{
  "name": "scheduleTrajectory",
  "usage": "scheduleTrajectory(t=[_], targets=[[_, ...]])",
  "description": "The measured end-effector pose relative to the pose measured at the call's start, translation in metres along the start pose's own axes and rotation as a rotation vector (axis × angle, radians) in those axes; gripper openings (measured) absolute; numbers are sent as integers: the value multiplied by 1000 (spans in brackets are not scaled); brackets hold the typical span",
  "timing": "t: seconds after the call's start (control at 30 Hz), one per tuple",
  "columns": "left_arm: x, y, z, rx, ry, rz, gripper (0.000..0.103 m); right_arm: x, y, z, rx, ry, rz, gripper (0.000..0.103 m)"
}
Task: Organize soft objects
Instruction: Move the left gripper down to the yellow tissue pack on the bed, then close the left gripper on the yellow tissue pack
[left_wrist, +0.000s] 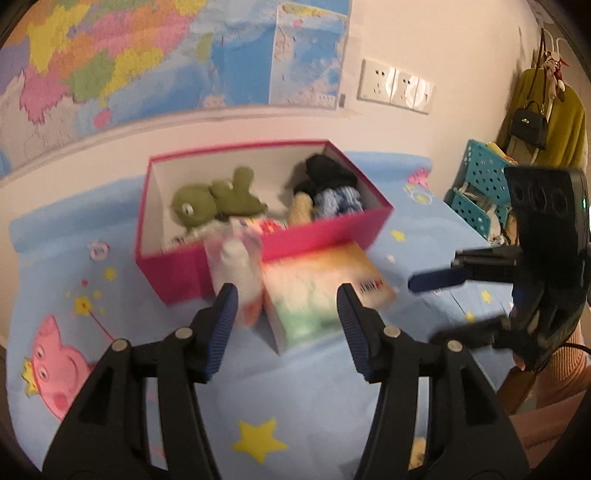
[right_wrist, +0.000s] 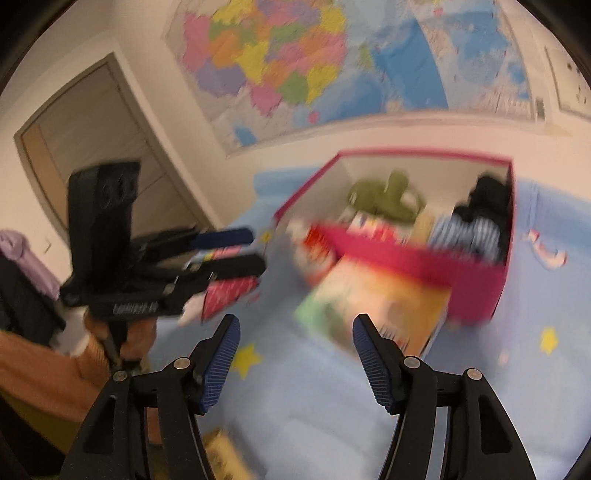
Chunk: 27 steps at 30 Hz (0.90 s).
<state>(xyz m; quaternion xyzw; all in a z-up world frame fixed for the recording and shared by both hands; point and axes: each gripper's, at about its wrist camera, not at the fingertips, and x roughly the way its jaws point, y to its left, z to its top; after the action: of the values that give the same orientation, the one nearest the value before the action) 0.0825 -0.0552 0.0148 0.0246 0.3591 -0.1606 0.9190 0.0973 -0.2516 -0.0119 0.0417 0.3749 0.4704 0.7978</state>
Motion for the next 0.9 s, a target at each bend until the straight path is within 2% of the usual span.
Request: scheduleTrajectory(t=[0.23, 0.4, 0.57, 0.77, 0.9], targets=[[1, -8, -46, -13, 99, -68, 57, 17, 14, -54, 38, 139, 47, 68], [-2, -10, -82, -39, 188, -161, 57, 26, 15, -79, 80, 192, 58, 68], [-6, -12, -108, -78, 252, -264, 57, 26, 14, -88, 109, 206, 75, 68], [-10, -17, -130, -98, 317, -353, 57, 32, 22, -96, 112, 236, 108, 68], [-11, -25, -140, -80, 362, -402, 57, 41, 31, -105, 108, 269, 133, 58]])
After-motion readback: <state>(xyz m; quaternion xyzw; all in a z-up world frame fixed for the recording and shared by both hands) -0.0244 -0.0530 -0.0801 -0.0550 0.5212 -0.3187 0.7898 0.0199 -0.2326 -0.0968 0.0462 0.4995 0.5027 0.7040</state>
